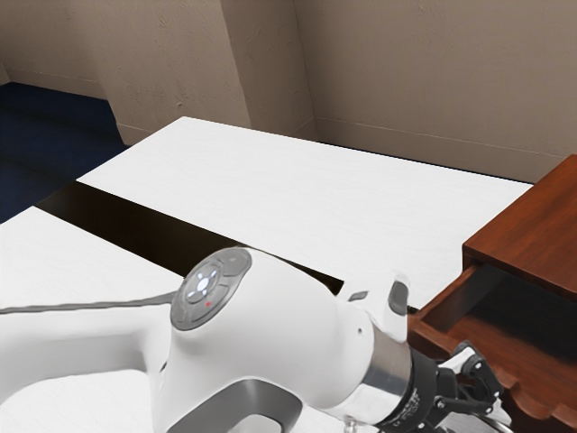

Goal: Pull the drawer handle with one arm to open the drawer

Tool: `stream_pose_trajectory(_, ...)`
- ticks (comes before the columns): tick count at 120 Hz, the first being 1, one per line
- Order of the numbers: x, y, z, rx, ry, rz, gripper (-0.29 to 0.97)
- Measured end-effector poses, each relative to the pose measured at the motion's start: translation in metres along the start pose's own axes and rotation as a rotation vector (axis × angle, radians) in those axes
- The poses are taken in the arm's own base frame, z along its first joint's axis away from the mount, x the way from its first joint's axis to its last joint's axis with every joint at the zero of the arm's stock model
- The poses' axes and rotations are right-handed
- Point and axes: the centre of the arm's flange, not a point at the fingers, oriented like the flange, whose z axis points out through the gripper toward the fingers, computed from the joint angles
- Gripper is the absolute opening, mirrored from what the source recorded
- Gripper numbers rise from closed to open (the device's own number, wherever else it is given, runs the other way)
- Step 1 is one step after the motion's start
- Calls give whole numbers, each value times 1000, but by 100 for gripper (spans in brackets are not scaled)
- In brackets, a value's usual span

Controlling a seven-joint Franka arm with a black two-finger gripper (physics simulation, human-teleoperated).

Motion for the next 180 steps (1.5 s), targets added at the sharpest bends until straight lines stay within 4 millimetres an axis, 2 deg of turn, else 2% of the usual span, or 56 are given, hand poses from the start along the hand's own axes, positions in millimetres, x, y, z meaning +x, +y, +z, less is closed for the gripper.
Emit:
stream_pose_trajectory(66, -8, -23, -16, -1, -3, 19, 15)
stream_pose_trajectory(114, -18, -30, -14, -4, -31, 3, 14)
stream_pose_trajectory(154, -18, -37, -38, -44, -30, 8, 13)
stream_pose_trajectory(180, -12, -37, -63, -99, -25, 1, 14)
